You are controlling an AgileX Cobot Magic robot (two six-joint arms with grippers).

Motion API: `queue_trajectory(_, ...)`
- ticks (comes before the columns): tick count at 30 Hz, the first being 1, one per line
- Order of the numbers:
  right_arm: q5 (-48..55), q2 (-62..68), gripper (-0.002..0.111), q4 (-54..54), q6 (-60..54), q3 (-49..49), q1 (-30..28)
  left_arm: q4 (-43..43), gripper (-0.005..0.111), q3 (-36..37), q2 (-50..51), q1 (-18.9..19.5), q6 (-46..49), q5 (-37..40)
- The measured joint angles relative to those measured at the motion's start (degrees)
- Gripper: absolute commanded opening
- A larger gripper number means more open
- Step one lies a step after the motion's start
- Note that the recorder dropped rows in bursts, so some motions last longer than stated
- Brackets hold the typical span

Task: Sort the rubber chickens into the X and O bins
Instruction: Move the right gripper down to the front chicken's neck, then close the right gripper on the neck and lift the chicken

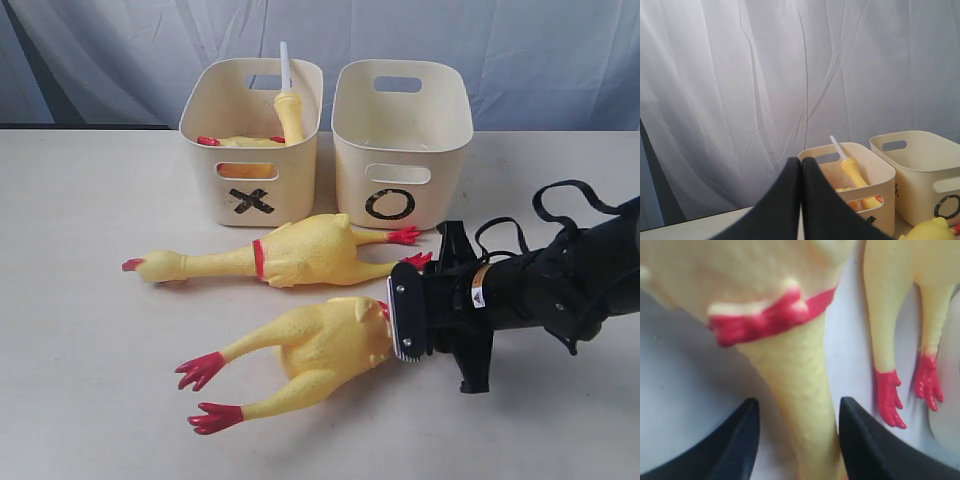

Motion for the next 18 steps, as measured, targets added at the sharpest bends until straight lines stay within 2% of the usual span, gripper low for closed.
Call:
queue_trajectory(3,-1.4,0.7,0.038,0.0,0.0,0.0,0.0,0.0,0.000,0.0,0.0,0.0,0.0,0.0)
queue_trajectory(8,-2.3,0.8,0.001,0.0,-0.2,0.0,0.0,0.0,0.000,0.0,0.0,0.0,0.0,0.0)
queue_trajectory(18,0.2,-0.9,-0.001,0.4,0.8,0.0,0.0,-0.1,0.000,0.0,0.0,0.0,0.0,0.0)
